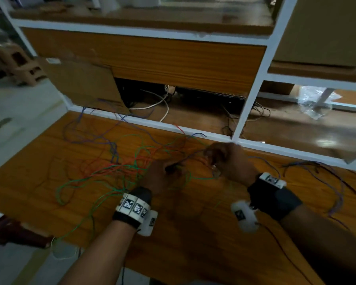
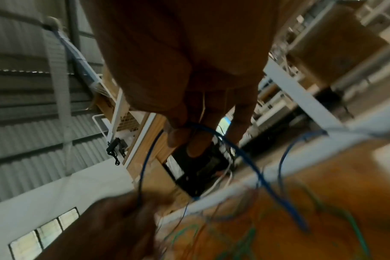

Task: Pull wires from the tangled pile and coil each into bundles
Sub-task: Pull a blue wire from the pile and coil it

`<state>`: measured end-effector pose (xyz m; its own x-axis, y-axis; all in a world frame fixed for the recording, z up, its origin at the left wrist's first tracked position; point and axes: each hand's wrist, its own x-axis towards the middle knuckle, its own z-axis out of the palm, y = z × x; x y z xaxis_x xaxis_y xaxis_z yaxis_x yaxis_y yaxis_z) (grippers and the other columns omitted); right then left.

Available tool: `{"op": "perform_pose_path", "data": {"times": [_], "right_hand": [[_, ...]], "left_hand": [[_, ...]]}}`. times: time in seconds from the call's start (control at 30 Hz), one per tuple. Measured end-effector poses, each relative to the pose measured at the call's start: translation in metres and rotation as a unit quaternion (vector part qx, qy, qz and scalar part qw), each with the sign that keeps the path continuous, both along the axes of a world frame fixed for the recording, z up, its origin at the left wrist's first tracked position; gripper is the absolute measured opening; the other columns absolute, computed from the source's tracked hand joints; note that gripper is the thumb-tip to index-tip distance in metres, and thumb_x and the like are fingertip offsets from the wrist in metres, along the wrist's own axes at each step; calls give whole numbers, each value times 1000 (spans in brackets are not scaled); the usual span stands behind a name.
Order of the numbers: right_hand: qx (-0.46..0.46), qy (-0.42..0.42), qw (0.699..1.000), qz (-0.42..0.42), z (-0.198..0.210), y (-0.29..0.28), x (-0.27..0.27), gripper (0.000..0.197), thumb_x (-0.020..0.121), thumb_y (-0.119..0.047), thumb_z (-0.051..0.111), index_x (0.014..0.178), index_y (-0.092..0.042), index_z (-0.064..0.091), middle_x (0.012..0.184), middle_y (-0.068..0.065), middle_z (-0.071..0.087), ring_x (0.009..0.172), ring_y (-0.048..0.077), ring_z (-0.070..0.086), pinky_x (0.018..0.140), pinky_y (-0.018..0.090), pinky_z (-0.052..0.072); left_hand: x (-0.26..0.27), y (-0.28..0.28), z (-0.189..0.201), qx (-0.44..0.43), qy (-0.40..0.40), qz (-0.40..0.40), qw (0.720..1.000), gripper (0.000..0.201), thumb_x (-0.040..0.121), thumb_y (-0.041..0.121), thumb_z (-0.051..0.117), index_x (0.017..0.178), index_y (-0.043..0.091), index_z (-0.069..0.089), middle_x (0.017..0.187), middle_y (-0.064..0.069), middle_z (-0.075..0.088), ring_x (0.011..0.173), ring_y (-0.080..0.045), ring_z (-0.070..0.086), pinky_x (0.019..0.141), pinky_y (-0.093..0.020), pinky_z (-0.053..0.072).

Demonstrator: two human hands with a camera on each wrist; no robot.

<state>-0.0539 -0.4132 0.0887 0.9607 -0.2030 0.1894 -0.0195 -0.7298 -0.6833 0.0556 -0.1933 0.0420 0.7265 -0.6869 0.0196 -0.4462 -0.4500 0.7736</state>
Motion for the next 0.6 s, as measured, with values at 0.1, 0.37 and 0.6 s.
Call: {"op": "perform_pose_path", "data": {"times": [0.1,0.37,0.6], "right_hand": [[41,-73,995,-46,34,-23,8,29,102,-10,52,86,-26,70,72,2,72,63,6,70,64,29,60],[-216,68,963,-143,64,-63,3,49,92,-19,73,137,-9,59,126,24,66,109,44,64,83,46,52],[-310,94,945,38,49,12,18,58,91,-44,69,143,-23,56,126,14,66,122,40,55,93,53,52]], "left_hand": [[16,40,-25,-16,38,93,995,14,87,41,75,90,29,80,72,12,73,65,3,65,60,-25,52],[30,47,-3,-56,59,134,988,7,92,19,72,94,19,79,75,7,74,66,4,66,61,-22,52],[21,0,50,-65,-24,16,998,10,93,20,69,97,24,78,77,8,72,65,5,62,62,-18,47]]}}
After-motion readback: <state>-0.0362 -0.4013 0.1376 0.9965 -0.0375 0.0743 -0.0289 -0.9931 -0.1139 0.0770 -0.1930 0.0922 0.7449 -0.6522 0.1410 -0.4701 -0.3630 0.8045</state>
